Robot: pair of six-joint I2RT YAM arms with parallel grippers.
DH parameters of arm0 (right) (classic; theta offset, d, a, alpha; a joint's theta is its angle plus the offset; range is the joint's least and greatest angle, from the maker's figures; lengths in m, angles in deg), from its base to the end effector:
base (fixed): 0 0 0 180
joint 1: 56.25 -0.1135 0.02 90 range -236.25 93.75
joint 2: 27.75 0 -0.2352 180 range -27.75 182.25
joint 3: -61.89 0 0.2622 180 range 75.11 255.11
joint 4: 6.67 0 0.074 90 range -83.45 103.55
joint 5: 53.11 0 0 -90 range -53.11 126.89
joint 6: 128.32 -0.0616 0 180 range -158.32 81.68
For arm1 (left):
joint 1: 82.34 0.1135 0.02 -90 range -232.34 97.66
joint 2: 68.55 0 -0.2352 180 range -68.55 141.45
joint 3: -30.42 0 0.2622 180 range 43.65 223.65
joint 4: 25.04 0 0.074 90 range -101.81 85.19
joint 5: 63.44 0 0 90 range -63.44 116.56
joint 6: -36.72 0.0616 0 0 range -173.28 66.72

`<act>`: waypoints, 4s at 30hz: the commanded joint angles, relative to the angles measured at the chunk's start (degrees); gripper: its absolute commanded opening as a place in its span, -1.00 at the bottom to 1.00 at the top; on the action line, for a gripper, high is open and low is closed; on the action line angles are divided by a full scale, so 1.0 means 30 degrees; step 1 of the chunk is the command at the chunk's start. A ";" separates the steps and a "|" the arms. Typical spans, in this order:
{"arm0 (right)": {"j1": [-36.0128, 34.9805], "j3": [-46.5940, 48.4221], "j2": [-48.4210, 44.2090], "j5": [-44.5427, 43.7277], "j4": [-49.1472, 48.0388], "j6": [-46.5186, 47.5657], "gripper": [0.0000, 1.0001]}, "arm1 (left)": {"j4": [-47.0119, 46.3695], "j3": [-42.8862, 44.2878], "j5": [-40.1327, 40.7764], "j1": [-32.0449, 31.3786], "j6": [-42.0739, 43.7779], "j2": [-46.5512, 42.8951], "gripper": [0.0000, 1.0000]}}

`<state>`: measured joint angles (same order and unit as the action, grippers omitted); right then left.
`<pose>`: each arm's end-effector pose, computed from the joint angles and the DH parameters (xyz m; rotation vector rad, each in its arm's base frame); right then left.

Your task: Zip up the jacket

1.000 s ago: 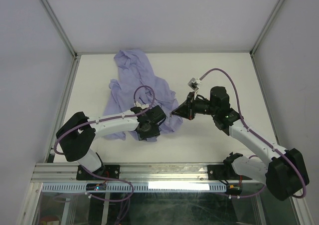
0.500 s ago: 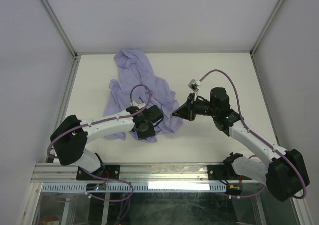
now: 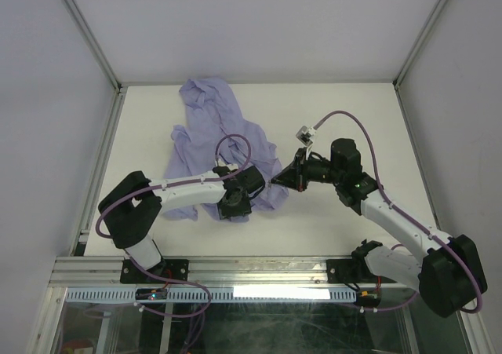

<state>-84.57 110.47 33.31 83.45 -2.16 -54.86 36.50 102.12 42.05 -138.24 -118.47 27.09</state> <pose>0.2195 0.1691 0.2287 -0.7892 1.8106 1.2799 0.1780 -0.2336 0.1082 -0.2474 2.8556 0.0932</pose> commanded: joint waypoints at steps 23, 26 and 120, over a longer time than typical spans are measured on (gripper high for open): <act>0.0083 0.0322 -0.0777 -0.0467 0.0910 0.1357 -1.00 | -0.1253 -0.0735 0.0389 0.0420 0.2077 0.0699 -1.00; 0.0082 0.0644 -0.0826 -0.0607 0.1350 0.1596 -1.00 | -0.1266 -0.0150 0.1035 0.0590 0.3212 -0.1076 -1.00; -0.3811 0.1510 0.3414 -0.3741 -0.8555 -0.4625 -1.00 | -1.1251 -0.2386 -0.3047 0.3281 1.3484 -1.3582 -1.00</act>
<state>-95.52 112.78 43.47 73.03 -24.47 -68.36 4.94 92.27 33.70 -127.79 -76.85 -13.37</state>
